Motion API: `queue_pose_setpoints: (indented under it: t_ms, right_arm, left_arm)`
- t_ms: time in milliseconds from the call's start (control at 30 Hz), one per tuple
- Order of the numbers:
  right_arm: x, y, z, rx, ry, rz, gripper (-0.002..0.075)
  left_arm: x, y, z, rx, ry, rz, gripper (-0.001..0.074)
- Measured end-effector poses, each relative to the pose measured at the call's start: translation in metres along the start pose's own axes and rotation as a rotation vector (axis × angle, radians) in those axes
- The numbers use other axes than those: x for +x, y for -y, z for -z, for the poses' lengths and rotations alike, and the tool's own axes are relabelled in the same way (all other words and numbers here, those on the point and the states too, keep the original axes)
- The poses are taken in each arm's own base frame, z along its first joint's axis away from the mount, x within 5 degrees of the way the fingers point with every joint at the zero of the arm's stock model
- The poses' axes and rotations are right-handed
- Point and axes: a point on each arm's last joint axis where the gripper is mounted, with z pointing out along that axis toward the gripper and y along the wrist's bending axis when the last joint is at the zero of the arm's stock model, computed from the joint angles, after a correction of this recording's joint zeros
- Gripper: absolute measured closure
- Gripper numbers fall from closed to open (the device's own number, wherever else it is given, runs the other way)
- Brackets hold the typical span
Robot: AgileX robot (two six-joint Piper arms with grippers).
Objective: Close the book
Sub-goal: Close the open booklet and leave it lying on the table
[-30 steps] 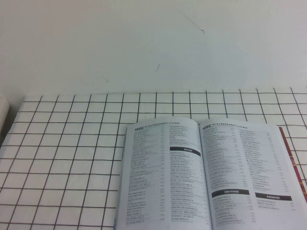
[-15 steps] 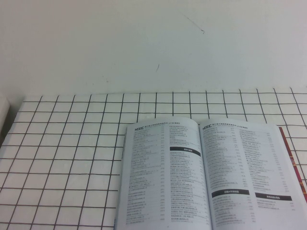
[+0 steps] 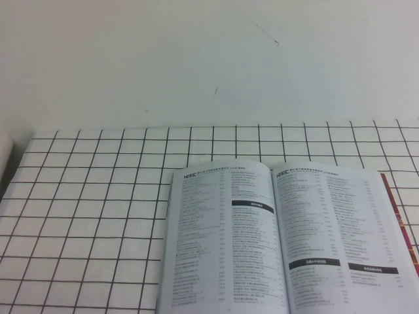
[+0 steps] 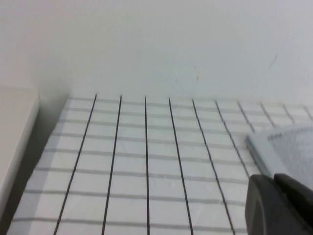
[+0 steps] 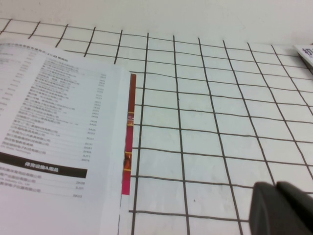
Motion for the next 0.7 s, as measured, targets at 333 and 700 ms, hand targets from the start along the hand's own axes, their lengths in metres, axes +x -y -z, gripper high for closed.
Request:
queue_pose_setpoints:
  t_ms: [333,700]
  right_arm:
    - [-0.012,-0.003,0.000,-0.025,0.158,0.005,0.0729]
    - [-0.029,-0.005,0.004,-0.043,0.352,0.047,0.0729]
  left_arm:
    - [-0.044,-0.008,0.012,-0.063,0.515,0.097,0.0738]
    - [-0.056,-0.011,0.020,-0.088,0.667,0.109,0.0738]
